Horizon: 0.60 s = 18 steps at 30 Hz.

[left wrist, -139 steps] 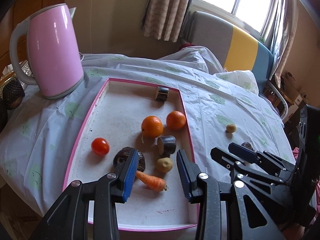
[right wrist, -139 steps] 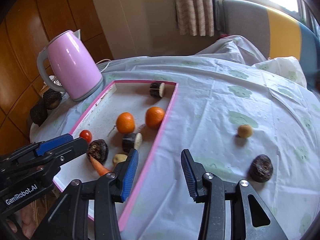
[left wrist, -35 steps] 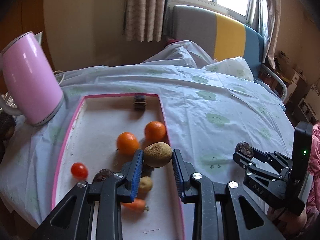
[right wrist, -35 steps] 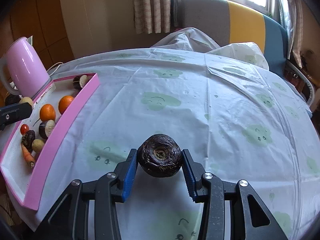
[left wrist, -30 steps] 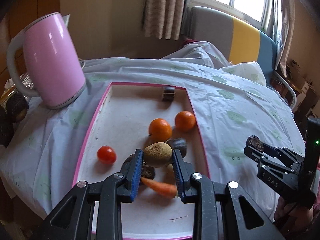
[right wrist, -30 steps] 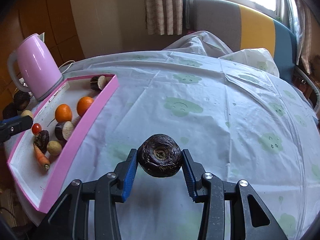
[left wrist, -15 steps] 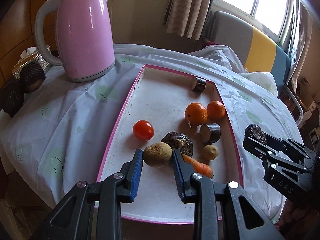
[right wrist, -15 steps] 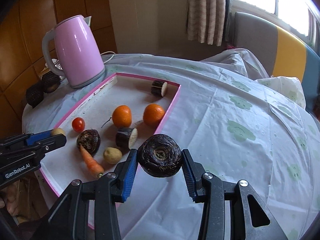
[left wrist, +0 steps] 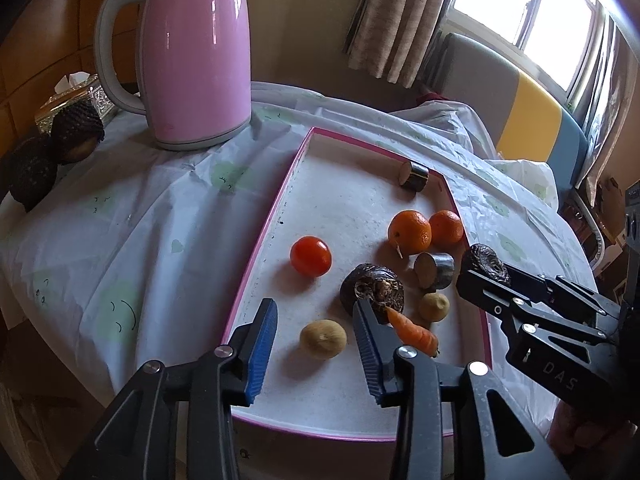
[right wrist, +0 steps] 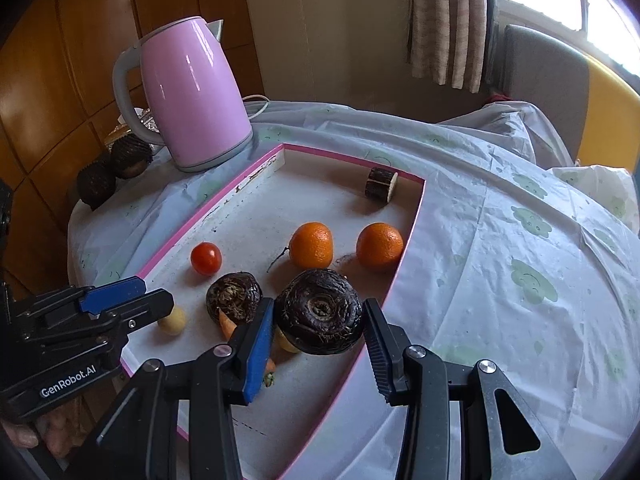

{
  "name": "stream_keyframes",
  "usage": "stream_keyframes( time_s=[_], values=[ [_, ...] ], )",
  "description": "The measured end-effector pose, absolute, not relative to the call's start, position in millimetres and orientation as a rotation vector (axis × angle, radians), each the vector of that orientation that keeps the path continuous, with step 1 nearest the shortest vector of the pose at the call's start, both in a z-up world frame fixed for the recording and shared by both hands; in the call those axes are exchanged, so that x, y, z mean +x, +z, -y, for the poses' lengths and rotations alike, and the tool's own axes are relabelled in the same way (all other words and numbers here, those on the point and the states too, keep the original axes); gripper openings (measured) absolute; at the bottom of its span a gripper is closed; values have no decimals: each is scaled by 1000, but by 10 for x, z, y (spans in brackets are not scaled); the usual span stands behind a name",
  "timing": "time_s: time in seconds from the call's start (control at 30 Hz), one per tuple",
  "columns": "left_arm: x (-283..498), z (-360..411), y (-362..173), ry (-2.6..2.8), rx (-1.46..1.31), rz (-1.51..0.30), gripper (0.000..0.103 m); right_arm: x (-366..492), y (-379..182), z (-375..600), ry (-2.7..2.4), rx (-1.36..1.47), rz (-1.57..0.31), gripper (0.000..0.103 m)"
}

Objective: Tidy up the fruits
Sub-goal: 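Carry the dark fruit and potato into the pink tray and release both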

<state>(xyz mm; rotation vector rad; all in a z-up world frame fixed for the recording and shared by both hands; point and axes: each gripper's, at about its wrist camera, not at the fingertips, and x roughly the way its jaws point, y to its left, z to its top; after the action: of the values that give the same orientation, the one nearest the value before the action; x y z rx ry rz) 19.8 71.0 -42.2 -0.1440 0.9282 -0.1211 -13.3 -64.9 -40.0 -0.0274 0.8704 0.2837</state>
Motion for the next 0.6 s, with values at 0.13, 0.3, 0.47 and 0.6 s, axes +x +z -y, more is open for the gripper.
stream_keyframes(
  time_s=[0.13, 0.3, 0.47, 0.6],
  values=[
    [193, -743, -382, -110, -141, -910, 40, -64, -400, 555, 312, -31, -877, 44],
    [206, -776, -343, -98, -143, -897, 40, 68, -385, 396, 349, -49, -874, 44],
    [221, -824, -337, -84, -150, -895, 40, 183, -385, 244, 383, -59, -877, 44],
    [231, -859, -328, -74, -155, -891, 40, 253, -396, 124, 404, -80, -879, 44]
  ],
)
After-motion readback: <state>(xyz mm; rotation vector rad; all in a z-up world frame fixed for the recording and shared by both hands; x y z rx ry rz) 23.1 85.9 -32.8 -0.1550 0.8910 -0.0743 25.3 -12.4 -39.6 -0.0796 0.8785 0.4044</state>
